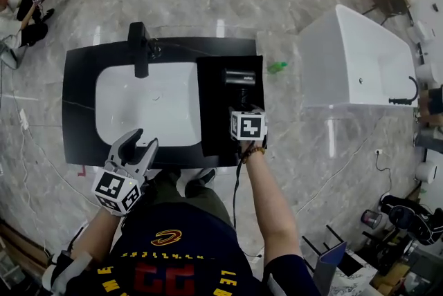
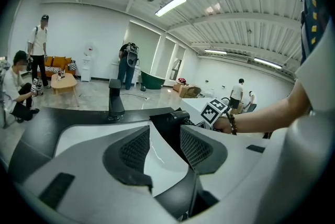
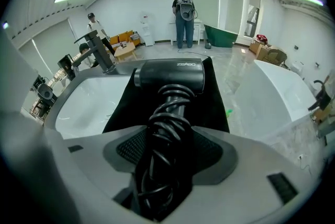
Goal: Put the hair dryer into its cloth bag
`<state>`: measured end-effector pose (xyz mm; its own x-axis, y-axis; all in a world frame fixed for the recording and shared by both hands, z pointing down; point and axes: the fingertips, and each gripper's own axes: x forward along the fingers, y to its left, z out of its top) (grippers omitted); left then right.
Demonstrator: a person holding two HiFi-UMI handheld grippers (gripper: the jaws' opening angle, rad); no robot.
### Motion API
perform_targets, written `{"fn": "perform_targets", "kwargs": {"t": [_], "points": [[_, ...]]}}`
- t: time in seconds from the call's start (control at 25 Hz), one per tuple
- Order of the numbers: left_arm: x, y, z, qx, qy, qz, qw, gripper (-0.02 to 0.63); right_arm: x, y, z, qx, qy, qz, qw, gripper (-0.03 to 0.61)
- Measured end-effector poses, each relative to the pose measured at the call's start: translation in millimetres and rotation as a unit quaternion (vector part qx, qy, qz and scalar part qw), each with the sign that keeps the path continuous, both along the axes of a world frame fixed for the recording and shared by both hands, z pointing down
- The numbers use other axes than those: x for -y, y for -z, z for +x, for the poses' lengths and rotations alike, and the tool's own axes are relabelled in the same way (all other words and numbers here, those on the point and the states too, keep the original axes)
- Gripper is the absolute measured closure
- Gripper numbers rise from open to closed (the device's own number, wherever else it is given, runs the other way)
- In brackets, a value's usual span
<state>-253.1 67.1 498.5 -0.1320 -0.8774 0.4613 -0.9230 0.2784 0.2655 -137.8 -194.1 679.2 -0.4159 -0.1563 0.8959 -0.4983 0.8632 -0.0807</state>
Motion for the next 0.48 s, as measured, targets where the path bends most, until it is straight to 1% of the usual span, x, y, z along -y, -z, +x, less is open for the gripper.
{"fn": "perform_targets", "kwargs": {"t": [0.12,0.24,0.36,0.48], "points": [[-3.3,-0.6,-3.6,0.001,0.006,-0.003,1.0,0.448,0.5,-7.0,-2.6,-0.016,-0.006,-0.004,1.0,0.347],[-2.8,-1.7,-2.4,-0.001,0.003,-0.004,1.0,0.448,0.0,-14.3,-3.7,-0.024,-0.012,-0.023,0.999,0.347],[0.5,0.1,3.5,-0.001,-0.012,-0.004,0.9999,0.448,0.4,-13.9,-1.9,-0.019,-0.021,-0.031,0.999,0.347],[6.1,3.1,10.8,0.007,-0.039,-0.003,0.9992,0.449,0.7,-9.3,2.6,-0.014,-0.027,-0.036,0.999,0.348]]}}
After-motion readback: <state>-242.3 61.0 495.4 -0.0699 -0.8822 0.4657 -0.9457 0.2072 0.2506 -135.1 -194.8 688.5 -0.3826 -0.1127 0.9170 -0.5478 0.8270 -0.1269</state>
